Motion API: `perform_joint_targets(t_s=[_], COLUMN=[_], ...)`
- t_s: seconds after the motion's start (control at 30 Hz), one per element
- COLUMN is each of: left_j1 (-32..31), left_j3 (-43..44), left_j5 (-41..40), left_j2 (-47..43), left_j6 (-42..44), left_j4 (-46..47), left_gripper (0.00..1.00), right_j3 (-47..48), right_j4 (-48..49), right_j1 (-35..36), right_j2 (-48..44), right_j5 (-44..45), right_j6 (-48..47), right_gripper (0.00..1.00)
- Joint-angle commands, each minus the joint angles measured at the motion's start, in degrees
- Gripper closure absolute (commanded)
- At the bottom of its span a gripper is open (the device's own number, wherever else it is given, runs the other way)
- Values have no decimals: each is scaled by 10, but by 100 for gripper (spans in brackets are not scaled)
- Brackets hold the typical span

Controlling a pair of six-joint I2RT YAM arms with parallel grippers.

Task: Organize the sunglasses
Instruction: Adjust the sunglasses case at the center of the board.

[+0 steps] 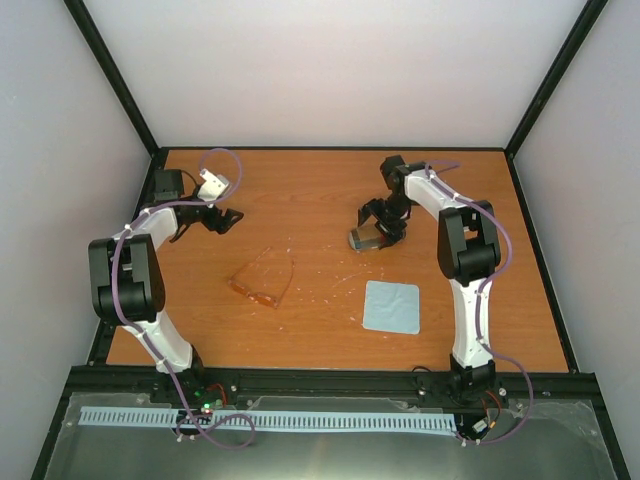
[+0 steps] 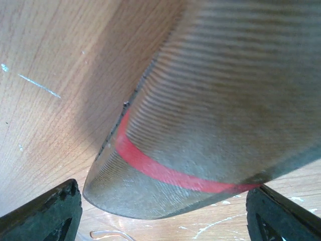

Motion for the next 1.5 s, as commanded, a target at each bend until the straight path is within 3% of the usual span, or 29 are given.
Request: perform_joint_targets(t_s=[0.0, 0.3, 0.47, 0.53, 0.63, 0.67, 0.8, 0.93, 1.47], left_j1=[4, 4, 4, 3, 4, 4, 4, 4, 4], left_j3=[-1, 0, 4, 4, 3, 3, 2, 4, 22], left_j5=[16, 17, 14, 14, 16, 15, 6, 2, 0], left_j2=[10, 13, 13, 12, 11, 10, 10, 15, 37], left_j6=[-4, -15, -24, -28, -32, -33, -35, -37, -47], left_j4=[15, 20, 20, 20, 19, 18, 18, 18, 12], left_gripper=[10, 10, 11, 12, 14, 14, 15, 16, 17], right_j3=[22, 56, 63, 64, 86, 107, 213, 258, 187], right_j4=[-33, -41, -36, -29, -17, -25, -51, -21, -27], right_j1=[-5, -16, -64, -88, -108, -110, -108, -103, -77], right_j2=[0, -41, -81, -74, -38, -18, 63, 100, 136], right_j5=[12, 48, 95, 104, 99, 101, 96, 56, -4], right_j6=[-24, -70, -105, -125, -159, -171, -214, -246, -307], right_gripper=[14, 15, 16, 31, 91, 97, 97, 97, 97])
